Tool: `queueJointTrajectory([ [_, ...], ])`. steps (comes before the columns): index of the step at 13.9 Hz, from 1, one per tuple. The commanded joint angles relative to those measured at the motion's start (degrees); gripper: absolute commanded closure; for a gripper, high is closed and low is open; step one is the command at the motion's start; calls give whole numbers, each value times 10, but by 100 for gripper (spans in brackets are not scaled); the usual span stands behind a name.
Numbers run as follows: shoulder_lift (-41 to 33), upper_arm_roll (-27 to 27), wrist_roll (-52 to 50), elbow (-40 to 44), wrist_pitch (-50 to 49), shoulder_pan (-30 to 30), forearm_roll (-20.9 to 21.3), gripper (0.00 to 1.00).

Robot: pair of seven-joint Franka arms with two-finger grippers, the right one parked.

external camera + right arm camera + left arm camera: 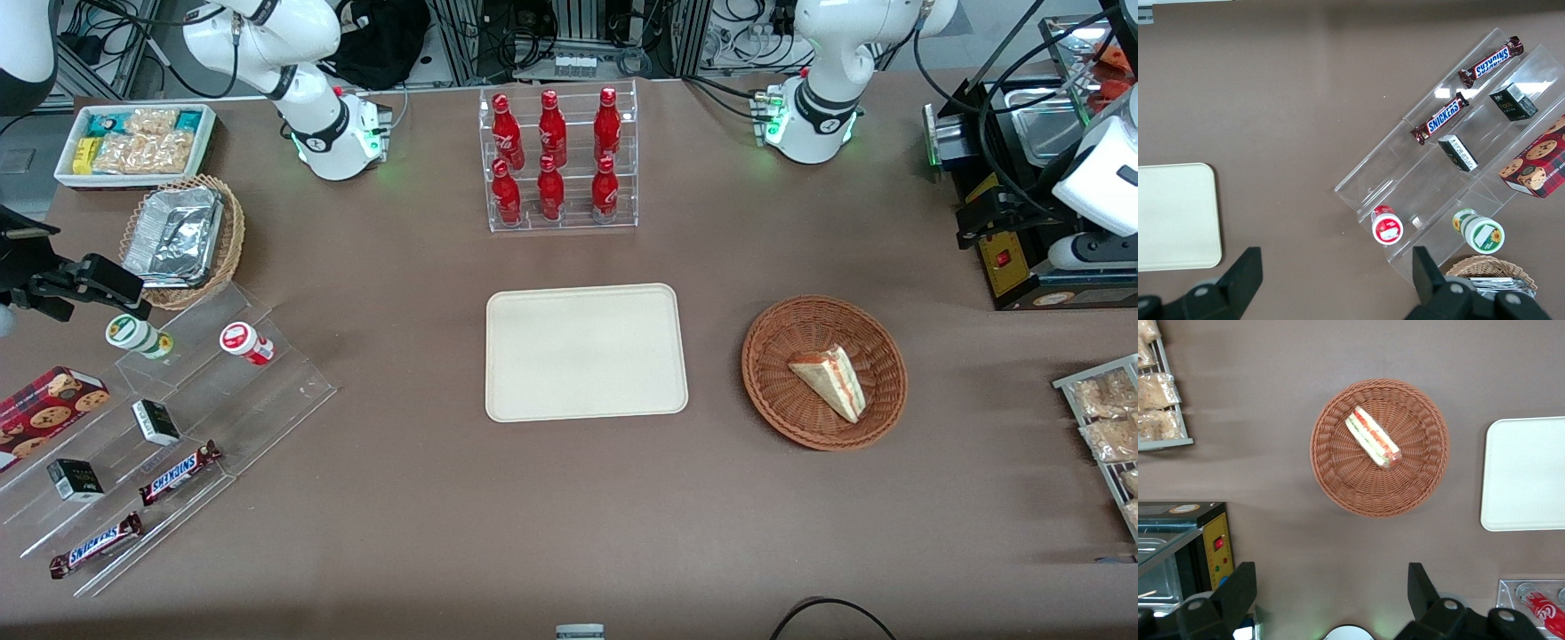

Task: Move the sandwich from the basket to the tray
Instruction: 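Move the left gripper over the wrapped sandwich in the wicker basket, then lower the open left gripper around the sandwich and close it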

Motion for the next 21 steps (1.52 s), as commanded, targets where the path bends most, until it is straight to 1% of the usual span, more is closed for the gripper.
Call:
queueJointTrajectory([
  [1,-11,6,-5,-2,3,-6,-18,0],
  [3,-5,5,-4,-5,4,-5,-18,0],
  [5,16,5,-5,-12,4,-6,-19,0],
  [7,31,-1,-5,-43,28,-6,-18,0],
  [9,30,-4,-10,-113,106,-6,-19,0],
  [12,49,-18,-117,-205,246,-6,-18,0],
  [14,56,-29,-142,-259,327,-6,-18,0],
  [18,56,-31,-263,-388,503,-5,-17,0],
  [19,64,-31,-297,-404,534,-5,-17,0],
  [21,86,-31,-358,-403,547,-5,-17,0],
])
